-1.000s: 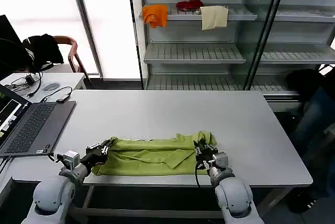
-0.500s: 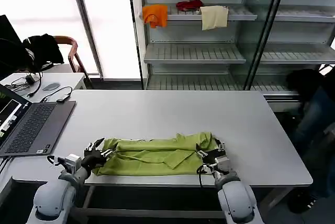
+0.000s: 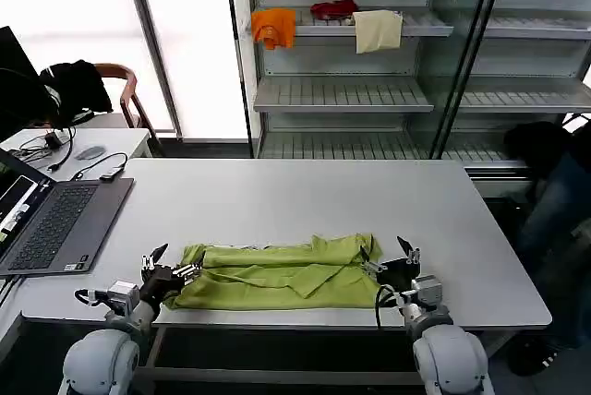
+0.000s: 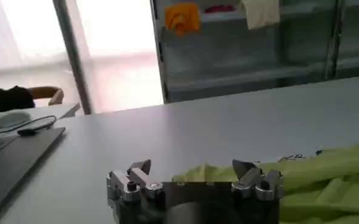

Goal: Fold and organize the clothes.

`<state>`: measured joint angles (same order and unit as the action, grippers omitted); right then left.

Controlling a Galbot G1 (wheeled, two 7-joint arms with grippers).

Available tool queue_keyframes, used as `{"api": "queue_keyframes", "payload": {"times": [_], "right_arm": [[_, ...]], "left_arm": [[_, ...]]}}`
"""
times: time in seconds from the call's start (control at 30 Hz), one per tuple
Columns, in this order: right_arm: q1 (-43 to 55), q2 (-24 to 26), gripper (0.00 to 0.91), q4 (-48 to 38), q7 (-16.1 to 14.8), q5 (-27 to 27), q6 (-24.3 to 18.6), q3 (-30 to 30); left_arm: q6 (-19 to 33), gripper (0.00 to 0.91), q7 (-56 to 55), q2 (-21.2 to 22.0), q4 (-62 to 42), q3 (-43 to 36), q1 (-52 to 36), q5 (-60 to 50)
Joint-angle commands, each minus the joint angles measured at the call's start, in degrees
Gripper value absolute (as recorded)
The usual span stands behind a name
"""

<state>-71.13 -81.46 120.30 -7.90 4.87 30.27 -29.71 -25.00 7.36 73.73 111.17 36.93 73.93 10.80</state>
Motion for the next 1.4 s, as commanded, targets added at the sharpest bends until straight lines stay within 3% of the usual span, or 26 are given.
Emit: {"api": "queue_keyframes", "payload": {"times": [0.03,0.3,0.37,0.47,0.5,0.6,0.63,0.7,0.73,0.77,0.9,1.27,1.4], "right_arm": [[-0.75,0.42,0.907,4.61,-1.32,11.48,-1.31,-3.26],[-0.60,0.38,0.907,4.59,-1.11,11.02,-1.02,-2.60],[-0.60,0.49,0.907,4.39,-1.10,10.81,-1.01,-2.62],[-0.54,0.40,0.907,4.07,-0.94,10.61,-1.01,-2.64],[-0.52,0.33,0.907,3.98,-0.91,10.47,-1.04,-2.62],[-0.52,0.08,0.907,3.63,-1.02,9.53,-1.30,-2.34],[-0.51,0.04,0.907,3.48,-0.99,9.37,-1.39,-2.27],[-0.41,-0.09,0.907,3.31,-0.86,9.33,-1.42,-2.24],[-0.27,-0.22,0.907,3.12,-0.79,9.28,-1.42,-2.28],[-0.19,-0.25,0.907,3.05,-0.58,9.27,-1.42,-2.29],[-0.01,-0.40,0.907,2.85,-0.32,9.24,-1.41,-2.24],[0.78,-1.77,0.907,2.56,0.43,8.47,-1.36,-0.80],[0.81,-1.73,0.907,2.76,0.62,8.48,-1.33,-0.84]], "left_arm": [[3.53,0.907,-10.18,4.58,-1.14,-0.69,1.79,2.06],[3.42,0.907,-10.87,6.14,-2.56,-1.51,1.82,2.42],[3.14,0.826,-10.70,6.19,-2.60,-1.54,2.05,3.23],[2.50,0.806,-10.49,6.22,-2.66,-1.77,2.16,3.55],[2.31,0.695,-10.55,6.27,-2.80,-1.87,2.11,3.52],[1.77,0.474,-10.58,6.55,-3.04,-1.98,1.78,3.67],[1.75,0.353,-10.54,6.53,-3.03,-2.04,1.77,3.76],[1.40,0.252,-10.36,6.51,-2.95,-2.11,1.76,4.23],[1.25,0.121,-10.19,6.47,-2.90,-2.12,1.78,4.52],[0.93,0.060,-10.18,6.48,-2.84,-2.17,1.78,4.95],[0.34,0.010,-9.92,6.42,-2.75,-2.12,1.84,5.73],[0.31,0.000,-8.57,6.17,-2.75,-2.40,1.69,4.16],[2.43,0.000,-7.80,6.01,-2.74,-2.44,1.91,0.26]]}}
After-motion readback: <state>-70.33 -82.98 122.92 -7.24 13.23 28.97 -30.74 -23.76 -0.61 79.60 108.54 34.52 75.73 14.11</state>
